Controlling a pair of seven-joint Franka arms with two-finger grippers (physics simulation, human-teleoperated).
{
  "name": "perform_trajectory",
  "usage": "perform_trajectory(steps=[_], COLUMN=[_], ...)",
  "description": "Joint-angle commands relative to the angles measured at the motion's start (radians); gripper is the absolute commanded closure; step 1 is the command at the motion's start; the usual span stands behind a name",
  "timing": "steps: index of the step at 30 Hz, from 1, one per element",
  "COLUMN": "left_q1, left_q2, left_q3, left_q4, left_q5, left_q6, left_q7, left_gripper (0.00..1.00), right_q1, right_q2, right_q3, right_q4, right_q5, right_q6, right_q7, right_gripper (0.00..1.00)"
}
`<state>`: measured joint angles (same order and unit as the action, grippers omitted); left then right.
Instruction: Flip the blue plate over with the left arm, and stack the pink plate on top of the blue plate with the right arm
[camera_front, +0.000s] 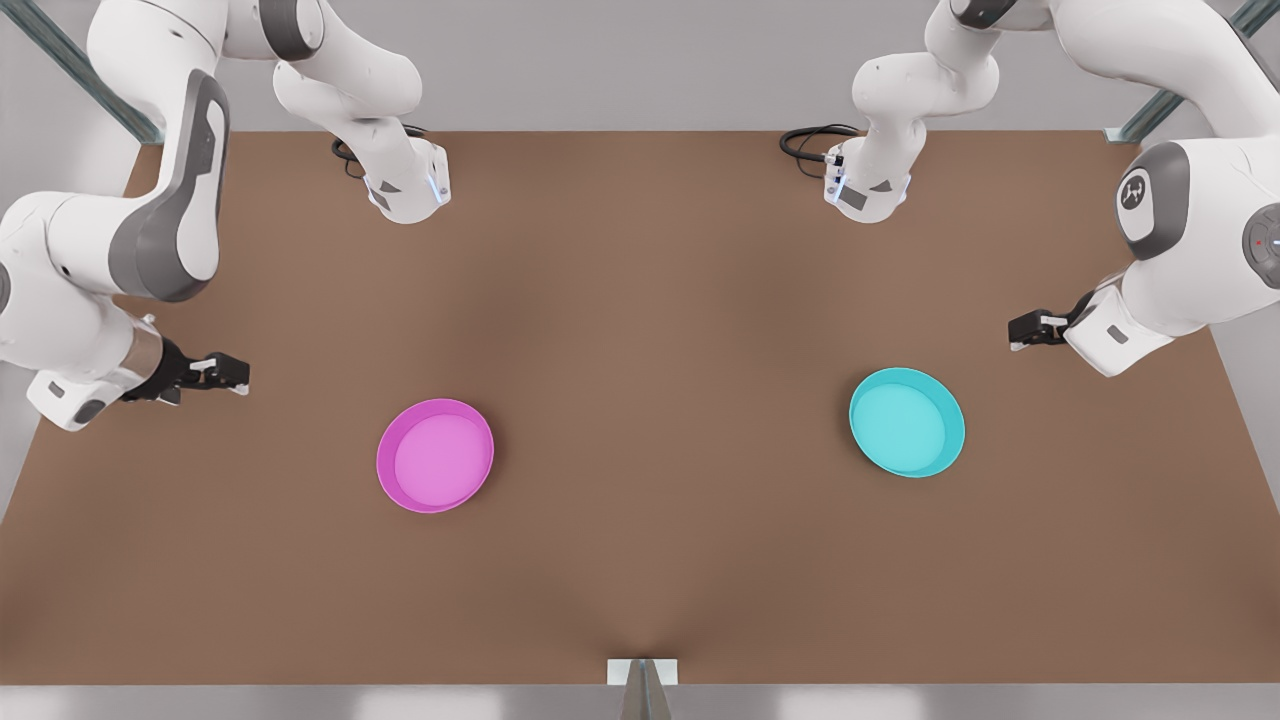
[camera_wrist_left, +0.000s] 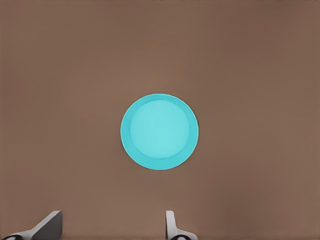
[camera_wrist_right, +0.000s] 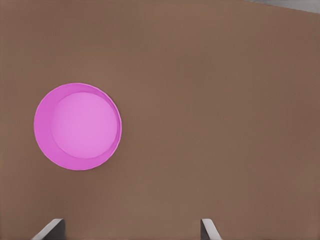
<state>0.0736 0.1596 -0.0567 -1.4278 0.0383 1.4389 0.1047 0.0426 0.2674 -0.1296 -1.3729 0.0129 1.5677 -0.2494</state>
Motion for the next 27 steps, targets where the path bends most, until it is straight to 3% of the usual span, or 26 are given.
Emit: perform_trajectory(steps=[1,4,7,9,14,27], left_q1=[0.0,0.002,0.124,0.196,0.215,0.25], left_q2=[0.001,0.118,0.347,0.417,0.405,0.46], left_q3=[0.0,0.002,0.051,0.051,0.034,0.031], left_q4=[0.0,0.007,0.027,0.006,-0.338,-0.316], left_q5=[0.0,0.0,-0.265,-0.342,-0.528,-0.483], left_q6=[0.0,0.034,0.153,0.192,0.601,0.597], left_q7=[0.0,0.0,0.07,0.297,0.543,0.618], left_gripper=[0.0,0.0,0.0,0.0,0.0,0.0], right_q1=[0.002,0.0,0.0,0.0,0.002,0.023], right_q2=[0.001,0.001,-0.002,0.003,0.003,0.027], right_q3=[0.001,-0.001,-0.001,-0.002,0.001,0.001], right_q4=[0.0,-0.002,0.006,0.003,0.005,0.005], right_q5=[-0.001,0.002,-0.001,-0.002,-0.028,-0.014], right_q6=[0.0,-0.008,-0.002,0.014,0.038,0.044], right_q7=[-0.001,0.001,-0.001,-0.001,-0.001,0.001], right_gripper=[0.0,0.0,0.0,0.0,0.0,0.0])
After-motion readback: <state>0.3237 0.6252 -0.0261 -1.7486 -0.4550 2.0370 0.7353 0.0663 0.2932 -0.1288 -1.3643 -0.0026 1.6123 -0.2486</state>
